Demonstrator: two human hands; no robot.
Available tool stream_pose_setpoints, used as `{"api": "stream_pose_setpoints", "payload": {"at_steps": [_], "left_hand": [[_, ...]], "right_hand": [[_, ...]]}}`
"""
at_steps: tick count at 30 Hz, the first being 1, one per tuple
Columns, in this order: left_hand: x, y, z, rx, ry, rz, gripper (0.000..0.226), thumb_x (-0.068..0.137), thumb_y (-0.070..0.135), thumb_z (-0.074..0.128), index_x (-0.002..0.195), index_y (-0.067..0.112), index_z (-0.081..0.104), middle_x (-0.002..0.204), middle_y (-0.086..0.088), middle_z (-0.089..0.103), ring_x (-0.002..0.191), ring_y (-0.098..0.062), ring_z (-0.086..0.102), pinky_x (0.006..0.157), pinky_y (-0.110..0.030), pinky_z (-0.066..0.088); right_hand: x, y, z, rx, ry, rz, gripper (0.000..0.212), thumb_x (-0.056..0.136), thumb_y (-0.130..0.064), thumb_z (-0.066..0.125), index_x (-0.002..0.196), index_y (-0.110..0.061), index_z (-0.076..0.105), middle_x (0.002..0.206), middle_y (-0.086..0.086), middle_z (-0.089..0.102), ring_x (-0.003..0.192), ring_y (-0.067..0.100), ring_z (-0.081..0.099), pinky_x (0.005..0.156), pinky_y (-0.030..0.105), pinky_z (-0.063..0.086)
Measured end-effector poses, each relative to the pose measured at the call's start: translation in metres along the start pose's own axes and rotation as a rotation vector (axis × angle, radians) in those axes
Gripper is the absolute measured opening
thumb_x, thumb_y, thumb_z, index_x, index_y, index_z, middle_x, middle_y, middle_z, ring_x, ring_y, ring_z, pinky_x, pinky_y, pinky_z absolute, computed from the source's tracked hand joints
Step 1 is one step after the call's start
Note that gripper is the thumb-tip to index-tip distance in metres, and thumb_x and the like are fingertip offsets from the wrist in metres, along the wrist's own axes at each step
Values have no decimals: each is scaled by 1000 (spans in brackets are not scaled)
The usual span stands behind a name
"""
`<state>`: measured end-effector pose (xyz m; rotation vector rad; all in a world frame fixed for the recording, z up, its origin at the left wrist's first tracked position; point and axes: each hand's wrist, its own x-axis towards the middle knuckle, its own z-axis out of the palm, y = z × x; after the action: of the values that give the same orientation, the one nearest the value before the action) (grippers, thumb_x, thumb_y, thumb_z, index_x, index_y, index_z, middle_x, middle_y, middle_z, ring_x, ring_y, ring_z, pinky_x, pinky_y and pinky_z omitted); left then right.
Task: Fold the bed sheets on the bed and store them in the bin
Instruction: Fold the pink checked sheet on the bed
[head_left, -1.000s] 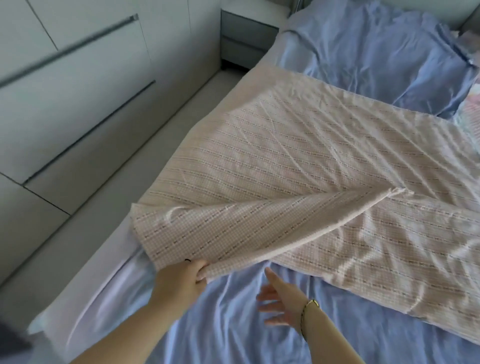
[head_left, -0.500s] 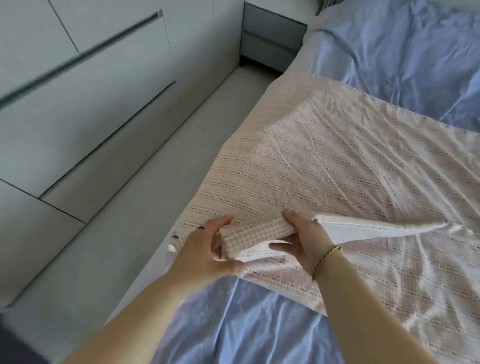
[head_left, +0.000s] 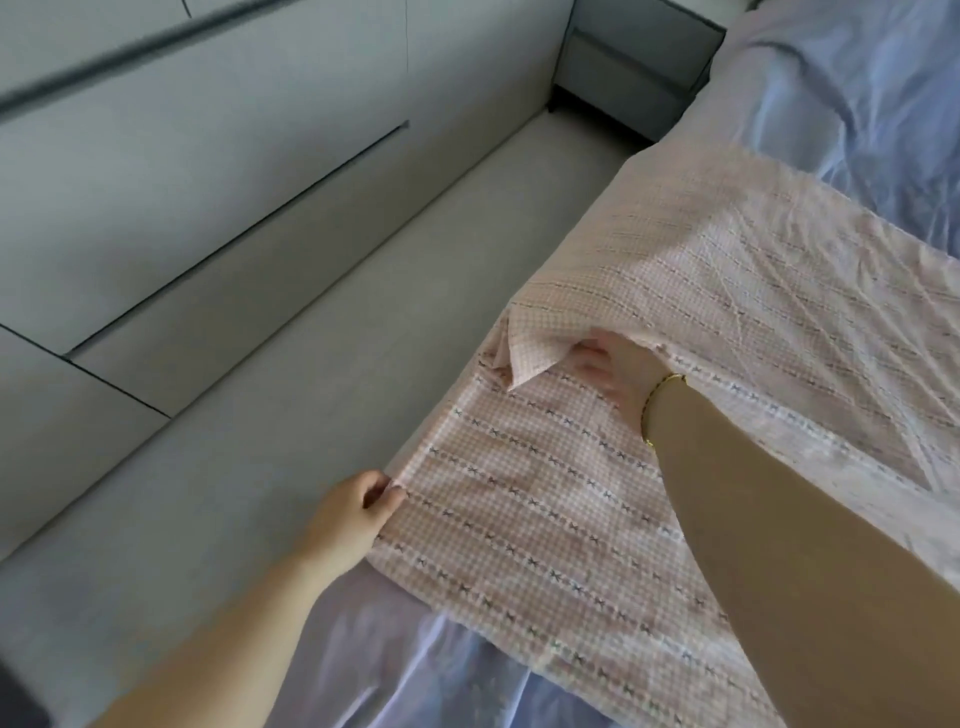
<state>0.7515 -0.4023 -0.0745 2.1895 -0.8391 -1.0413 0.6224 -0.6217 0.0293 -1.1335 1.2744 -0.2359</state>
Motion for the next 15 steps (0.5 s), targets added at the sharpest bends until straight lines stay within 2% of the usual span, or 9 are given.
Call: {"api": "stream_pose_setpoints", "payload": {"at_steps": [1, 2, 3, 5, 8, 10, 12, 13, 15], "left_hand": [[-1, -4, 6, -4, 15, -11, 31, 93, 15, 52, 64, 24, 44, 61, 6, 48, 59, -12, 46, 52, -12, 33], [-1, -8, 11, -9, 41, -15, 31, 94, 15, 51, 65, 25, 43, 63, 7, 48, 61, -14, 47, 52, -10, 34], [-1, -10, 14, -16, 57, -26, 31, 94, 16, 50, 65, 26, 43, 63, 8, 49, 62, -13, 48, 53, -9, 34], [-1, -12, 18, -38, 71, -54, 29, 95, 18, 49, 67, 28, 44, 65, 8, 51, 60, -6, 48, 53, -8, 34], [-3, -9, 17, -121, 51, -111, 28, 96, 18, 47, 68, 24, 46, 62, 5, 49, 57, -6, 46, 51, -12, 35], [-6, -5, 16, -205, 29, -154, 29, 96, 16, 47, 66, 18, 47, 60, 3, 46, 57, -8, 43, 49, -11, 36], [-10, -1, 13, -296, 32, -196, 29, 95, 16, 48, 66, 15, 49, 61, 1, 47, 58, -10, 43, 48, -10, 36], [-12, 1, 12, -344, 41, -216, 28, 94, 18, 50, 66, 13, 51, 62, 1, 49, 59, -10, 45, 48, -10, 36], [-18, 4, 9, -399, 66, -234, 27, 92, 19, 54, 67, 9, 53, 62, -1, 51, 60, -14, 48, 46, -9, 39]], "right_hand": [[5, 9, 11, -132, -37, -18, 28, 99, -13, 34, 117, -2, 54, 118, 8, 61, 111, 21, 53, 105, 34, 27], [11, 23, 20, -290, -76, -57, 37, 99, -14, 37, 134, -2, 42, 141, 10, 42, 131, 25, 37, 108, 32, 20], [20, 40, 26, -485, -113, -105, 45, 98, -18, 40, 142, -9, 32, 152, 7, 24, 140, 23, 19, 112, 31, 14], [31, 67, 34, -855, -91, -176, 53, 96, -27, 42, 145, -25, 23, 156, -5, 4, 143, 16, -6, 115, 33, -5], [35, 77, 34, -998, -83, -186, 56, 96, -30, 40, 147, -30, 16, 156, -9, -5, 141, 12, -17, 113, 33, -15], [33, 75, 31, -958, -75, -203, 55, 96, -31, 41, 146, -28, 19, 156, -9, 0, 142, 12, -12, 115, 33, -12], [24, 75, 28, -770, -33, -207, 53, 95, -28, 45, 144, -25, 27, 152, -7, 17, 143, 15, 6, 118, 34, 5], [15, 74, 26, -593, 0, -178, 49, 95, -25, 47, 141, -23, 33, 146, -7, 29, 138, 14, 22, 114, 32, 20], [-11, 79, 20, -260, 67, -146, 37, 95, -18, 47, 132, -21, 45, 124, -9, 47, 112, 7, 47, 91, 15, 41]]}}
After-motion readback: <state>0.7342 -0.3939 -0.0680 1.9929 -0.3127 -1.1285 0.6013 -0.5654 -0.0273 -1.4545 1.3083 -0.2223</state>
